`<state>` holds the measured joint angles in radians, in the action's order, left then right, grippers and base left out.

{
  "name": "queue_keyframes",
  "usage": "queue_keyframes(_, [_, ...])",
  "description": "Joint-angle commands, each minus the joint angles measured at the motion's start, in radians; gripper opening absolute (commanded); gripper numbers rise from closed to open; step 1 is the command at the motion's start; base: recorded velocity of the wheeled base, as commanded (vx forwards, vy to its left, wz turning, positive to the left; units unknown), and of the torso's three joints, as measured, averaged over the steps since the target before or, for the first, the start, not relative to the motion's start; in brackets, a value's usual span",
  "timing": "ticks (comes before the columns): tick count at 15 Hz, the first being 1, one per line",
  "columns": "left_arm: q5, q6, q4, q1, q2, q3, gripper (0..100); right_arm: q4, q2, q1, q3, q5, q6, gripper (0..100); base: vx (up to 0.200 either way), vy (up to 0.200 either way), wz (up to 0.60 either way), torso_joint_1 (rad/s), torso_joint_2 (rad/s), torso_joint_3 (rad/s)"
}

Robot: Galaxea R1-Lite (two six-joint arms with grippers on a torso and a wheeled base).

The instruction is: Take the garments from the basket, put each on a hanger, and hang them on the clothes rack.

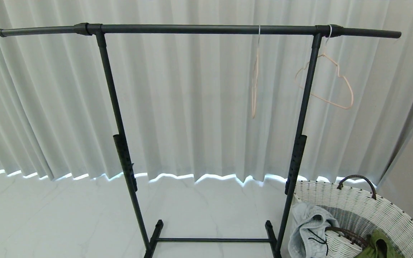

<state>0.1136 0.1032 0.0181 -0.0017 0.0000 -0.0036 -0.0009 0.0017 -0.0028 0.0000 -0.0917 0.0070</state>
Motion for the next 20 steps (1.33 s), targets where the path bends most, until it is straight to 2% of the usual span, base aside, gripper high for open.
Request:
queue_keyframes(1, [0.0,0.0,0.0,0.0,0.002,0.001,100,-0.001,0.0,0.0,0.0,0.001,-0.001,100,0.0,-0.2,0.0,0.002,0.0,0.002])
queue_keyframes(5, [0.0,0.0,-0.001,0.0,0.002,0.001,100,0.001,0.0,0.0,0.0,0.001,-0.012,100,0.0,-0.2,0.0,0.001,0.0,-0.001])
queue_keyframes(9, [0.0,-0.003,0.0,0.0,0.002,0.001,100,0.001,0.0,0.0,0.0,0.009,-0.027,100,0.0,0.0,0.0,0.0,0.0,0.0])
queue_keyframes(15, [0.0,0.0,-0.001,0.0,0.002,0.001,100,0.001,0.0,0.0,0.0,0.009,-0.024,100,0.2,0.0,0.0,-0.002,0.0,0.002])
queue_keyframes(20, [0.0,-0.007,-0.001,0.0,0.002,0.001,100,-0.001,0.015,0.009,0.0,0.012,-0.015,100,0.0,0.0,0.0,0.0,0.0,0.0])
